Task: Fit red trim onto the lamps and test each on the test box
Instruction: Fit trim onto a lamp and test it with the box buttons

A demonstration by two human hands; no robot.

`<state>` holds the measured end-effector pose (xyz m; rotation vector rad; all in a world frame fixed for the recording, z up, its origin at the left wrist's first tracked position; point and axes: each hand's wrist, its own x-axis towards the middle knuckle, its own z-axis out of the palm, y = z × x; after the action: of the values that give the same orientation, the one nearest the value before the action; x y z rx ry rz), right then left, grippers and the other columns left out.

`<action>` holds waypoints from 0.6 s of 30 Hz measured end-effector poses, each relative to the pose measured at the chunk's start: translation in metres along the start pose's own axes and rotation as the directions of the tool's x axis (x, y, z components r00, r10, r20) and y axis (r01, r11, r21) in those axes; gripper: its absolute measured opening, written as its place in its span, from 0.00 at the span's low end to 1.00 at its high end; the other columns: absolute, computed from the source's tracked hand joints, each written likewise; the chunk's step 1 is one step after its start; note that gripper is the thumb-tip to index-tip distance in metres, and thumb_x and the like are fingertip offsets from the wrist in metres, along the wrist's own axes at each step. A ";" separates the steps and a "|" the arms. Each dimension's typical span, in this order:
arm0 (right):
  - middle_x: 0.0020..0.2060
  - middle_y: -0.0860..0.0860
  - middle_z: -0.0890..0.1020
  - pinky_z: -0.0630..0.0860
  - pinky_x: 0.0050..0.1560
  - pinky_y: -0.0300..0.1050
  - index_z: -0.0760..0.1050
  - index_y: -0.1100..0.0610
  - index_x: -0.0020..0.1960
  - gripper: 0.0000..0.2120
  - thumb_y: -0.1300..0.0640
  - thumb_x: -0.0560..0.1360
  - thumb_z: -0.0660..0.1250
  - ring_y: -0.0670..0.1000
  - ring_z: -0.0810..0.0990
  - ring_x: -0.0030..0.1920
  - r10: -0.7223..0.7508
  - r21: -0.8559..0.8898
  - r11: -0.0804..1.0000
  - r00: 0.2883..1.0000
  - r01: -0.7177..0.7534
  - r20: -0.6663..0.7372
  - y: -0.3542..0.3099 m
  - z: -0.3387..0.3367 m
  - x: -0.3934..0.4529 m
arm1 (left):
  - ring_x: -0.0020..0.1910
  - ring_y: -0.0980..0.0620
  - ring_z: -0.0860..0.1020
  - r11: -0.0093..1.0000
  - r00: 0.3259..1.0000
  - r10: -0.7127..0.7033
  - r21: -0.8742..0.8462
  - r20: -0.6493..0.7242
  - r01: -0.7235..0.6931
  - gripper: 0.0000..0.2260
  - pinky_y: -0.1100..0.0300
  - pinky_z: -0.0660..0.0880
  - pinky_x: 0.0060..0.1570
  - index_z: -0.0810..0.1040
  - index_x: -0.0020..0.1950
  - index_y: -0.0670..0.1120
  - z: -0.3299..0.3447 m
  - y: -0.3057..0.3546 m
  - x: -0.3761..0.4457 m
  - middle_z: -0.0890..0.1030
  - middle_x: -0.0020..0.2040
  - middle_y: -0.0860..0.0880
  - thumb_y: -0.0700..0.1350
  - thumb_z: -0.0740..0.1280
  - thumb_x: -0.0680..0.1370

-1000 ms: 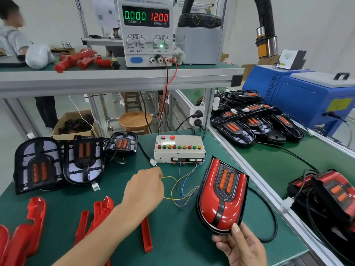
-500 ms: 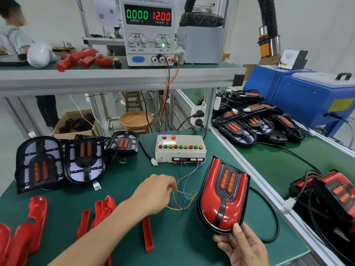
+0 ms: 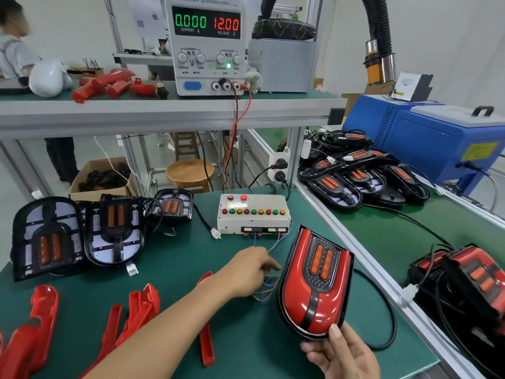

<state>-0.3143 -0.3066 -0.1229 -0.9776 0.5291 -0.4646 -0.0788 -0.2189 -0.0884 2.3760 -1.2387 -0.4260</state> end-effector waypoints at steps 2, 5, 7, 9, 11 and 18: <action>0.38 0.74 0.81 0.82 0.28 0.46 0.78 0.66 0.63 0.22 0.60 0.71 0.67 0.66 0.83 0.31 -0.007 -0.006 1.000 1.000 0.007 0.005 0.001 -0.001 0.001 | 0.56 0.52 0.80 0.993 0.991 -0.088 -0.082 -0.099 0.080 0.24 0.60 0.75 0.58 0.81 0.67 0.50 -0.007 -0.005 0.001 0.84 0.55 0.51 0.33 0.56 0.79; 0.39 0.74 0.81 0.82 0.28 0.46 0.77 0.63 0.65 0.21 0.61 0.72 0.66 0.65 0.83 0.31 -0.008 -0.027 1.000 1.000 0.009 0.014 0.002 -0.003 0.003 | 0.60 0.50 0.78 0.991 0.943 -0.124 -0.080 -0.308 0.104 0.18 0.58 0.73 0.62 0.81 0.64 0.48 -0.013 -0.016 0.011 0.83 0.58 0.51 0.37 0.57 0.82; 0.39 0.75 0.81 0.82 0.28 0.46 0.77 0.61 0.65 0.18 0.62 0.76 0.64 0.66 0.83 0.31 -0.007 -0.051 0.999 1.000 0.008 0.020 0.003 -0.004 0.004 | 0.61 0.49 0.78 0.996 0.917 -0.088 -0.043 -0.390 0.078 0.14 0.56 0.73 0.62 0.81 0.63 0.48 -0.015 -0.021 0.025 0.81 0.61 0.50 0.40 0.58 0.83; 0.38 0.76 0.81 0.82 0.29 0.46 0.78 0.61 0.64 0.16 0.63 0.78 0.63 0.66 0.83 0.31 -0.014 -0.081 0.997 1.000 0.016 0.019 0.004 -0.005 0.004 | 0.62 0.49 0.76 0.999 0.907 -0.015 0.033 -0.422 0.032 0.14 0.54 0.74 0.63 0.80 0.65 0.47 -0.016 -0.023 0.043 0.78 0.62 0.50 0.41 0.59 0.84; 0.38 0.76 0.81 0.82 0.29 0.46 0.78 0.61 0.63 0.15 0.63 0.78 0.63 0.67 0.83 0.31 -0.022 -0.100 0.995 1.000 0.023 0.012 0.004 -0.004 0.004 | 0.67 0.49 0.71 0.985 0.910 0.084 0.173 -0.405 -0.014 0.14 0.55 0.69 0.67 0.81 0.66 0.47 -0.016 -0.022 0.061 0.75 0.68 0.50 0.41 0.61 0.83; 0.38 0.77 0.79 0.82 0.28 0.48 0.80 0.62 0.60 0.18 0.59 0.72 0.67 0.68 0.82 0.30 -0.001 -0.105 0.995 1.000 0.003 0.016 0.000 0.000 0.003 | 0.70 0.45 0.64 0.901 0.973 0.099 0.433 -0.210 0.002 0.11 0.46 0.66 0.68 0.83 0.56 0.49 -0.015 -0.001 0.095 0.67 0.78 0.52 0.39 0.68 0.75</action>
<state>-0.3120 -0.3078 -0.1237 -1.0814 0.5426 -0.4342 -0.0184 -0.2934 -0.0827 2.6510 -1.3912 0.1590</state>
